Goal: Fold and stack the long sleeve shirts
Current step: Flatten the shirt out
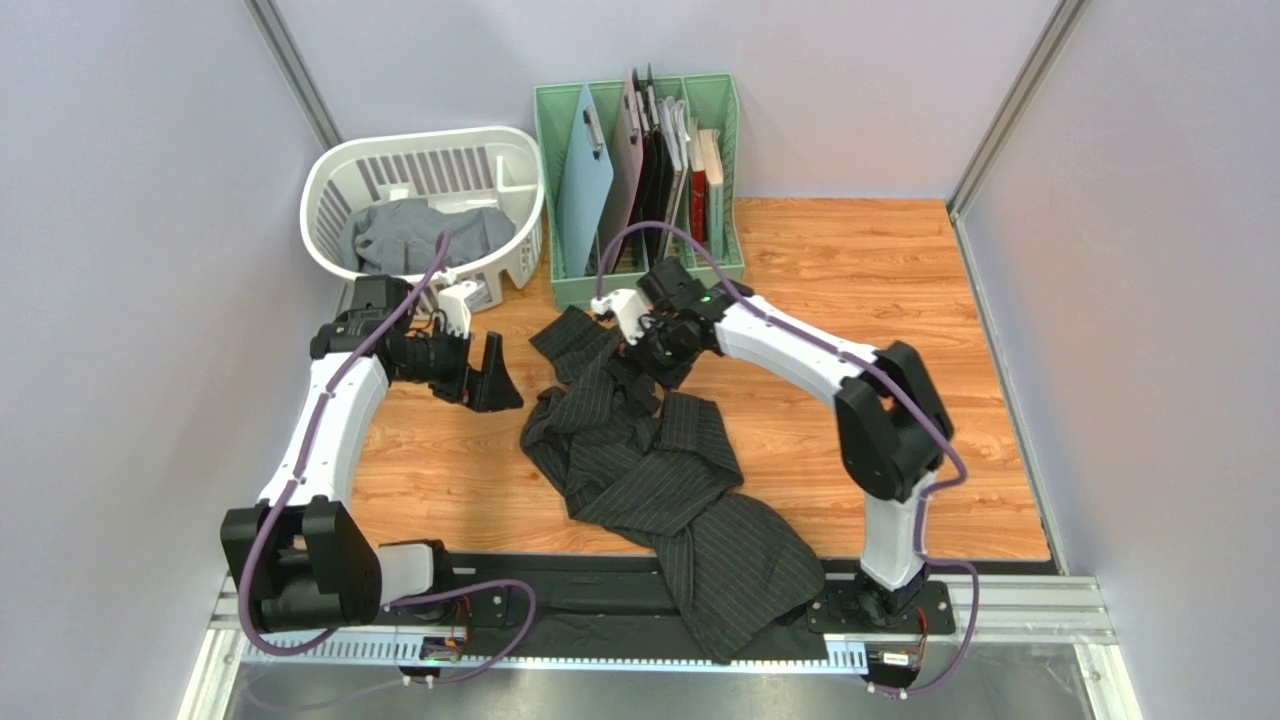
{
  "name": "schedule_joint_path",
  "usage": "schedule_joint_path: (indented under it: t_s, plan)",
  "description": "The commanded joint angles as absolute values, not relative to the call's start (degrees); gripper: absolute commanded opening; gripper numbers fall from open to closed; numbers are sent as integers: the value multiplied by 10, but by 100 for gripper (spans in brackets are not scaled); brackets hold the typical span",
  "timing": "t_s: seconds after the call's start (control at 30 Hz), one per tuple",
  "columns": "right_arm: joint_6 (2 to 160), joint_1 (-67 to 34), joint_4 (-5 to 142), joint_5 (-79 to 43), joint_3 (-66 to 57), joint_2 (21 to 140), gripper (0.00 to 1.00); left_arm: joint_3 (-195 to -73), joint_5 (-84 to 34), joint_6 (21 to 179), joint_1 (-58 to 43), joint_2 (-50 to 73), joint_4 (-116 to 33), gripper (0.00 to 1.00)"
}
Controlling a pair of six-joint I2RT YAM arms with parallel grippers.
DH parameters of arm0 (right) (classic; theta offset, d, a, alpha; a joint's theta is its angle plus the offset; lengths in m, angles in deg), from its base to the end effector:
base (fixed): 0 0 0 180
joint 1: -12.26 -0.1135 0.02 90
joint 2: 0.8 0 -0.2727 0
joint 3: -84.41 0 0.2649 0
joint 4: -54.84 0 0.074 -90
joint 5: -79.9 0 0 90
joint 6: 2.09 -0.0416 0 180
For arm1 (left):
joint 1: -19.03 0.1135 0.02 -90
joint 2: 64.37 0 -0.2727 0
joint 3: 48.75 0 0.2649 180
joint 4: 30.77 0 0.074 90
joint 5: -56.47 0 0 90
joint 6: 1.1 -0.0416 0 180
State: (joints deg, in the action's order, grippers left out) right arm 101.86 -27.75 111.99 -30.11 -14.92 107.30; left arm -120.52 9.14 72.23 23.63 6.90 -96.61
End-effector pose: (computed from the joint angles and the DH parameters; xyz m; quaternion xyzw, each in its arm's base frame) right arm 0.3069 0.2762 0.2291 -0.4692 0.8419 0.2119 0.1618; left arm 0.2424 -0.0088 0.2790 0.1729 0.8968 -0.3126 0.2611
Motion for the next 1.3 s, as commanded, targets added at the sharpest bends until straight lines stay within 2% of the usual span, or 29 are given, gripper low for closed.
schedule_joint_path:
  t_s: [0.0,0.03,0.1,0.13,0.17,0.23,0.3,0.37,0.47,0.6,0.67,0.8,0.83,0.87,0.9,0.97,1.0,1.1,1.27]
  plan:
    - [1002,-294,1108,-299,-229,1137,74,-1228,112,679,238,61,-991,99]
    - [1003,-294,1127,-300,-239,1155,43,-1228,117,675,238,57,-994,99]
    - [1013,-286,1142,-302,-250,1153,20,-1228,124,668,238,48,-997,99]
    - [1015,-283,1146,-305,-246,1130,0,-1225,130,665,237,46,-997,99]
    - [1016,-277,1149,-307,-242,1113,0,-1224,134,661,235,45,-993,98]
    - [1022,-253,1164,-309,-234,1074,0,-1220,142,653,213,45,-991,93]
    - [1027,-222,1174,-306,-222,1010,0,-1212,127,662,176,38,-956,94]
    - [1035,-199,1179,-304,-188,949,0,-1188,57,691,97,28,-878,99]
    - [1064,-165,1207,-295,-141,904,0,-1164,-42,730,5,49,-774,99]
    - [1090,-121,1246,-278,-88,850,0,-1200,-93,758,-35,185,-713,99]
    - [1102,-103,1267,-256,-76,839,0,-1241,-88,758,-43,230,-712,91]
    - [1145,-14,1285,-264,-30,811,1,-1269,-86,753,-65,298,-684,90]
    - [1148,-3,1279,-245,-20,809,20,-1276,-80,754,-70,305,-684,90]
    - [1151,3,1279,-230,-14,814,26,-1284,-68,759,-72,318,-691,90]
    - [1159,11,1293,-223,-15,817,41,-1298,-40,773,-72,322,-697,90]
    - [1163,14,1308,-243,-17,810,55,-1302,-10,786,-72,320,-710,90]
    - [1164,14,1313,-255,-15,798,66,-1293,22,788,-72,313,-712,90]
    - [1164,-7,1310,-279,-14,755,75,-1249,63,797,-70,271,-704,91]
    - [1142,-107,1264,-279,36,740,72,-1185,105,812,-60,190,-696,94]
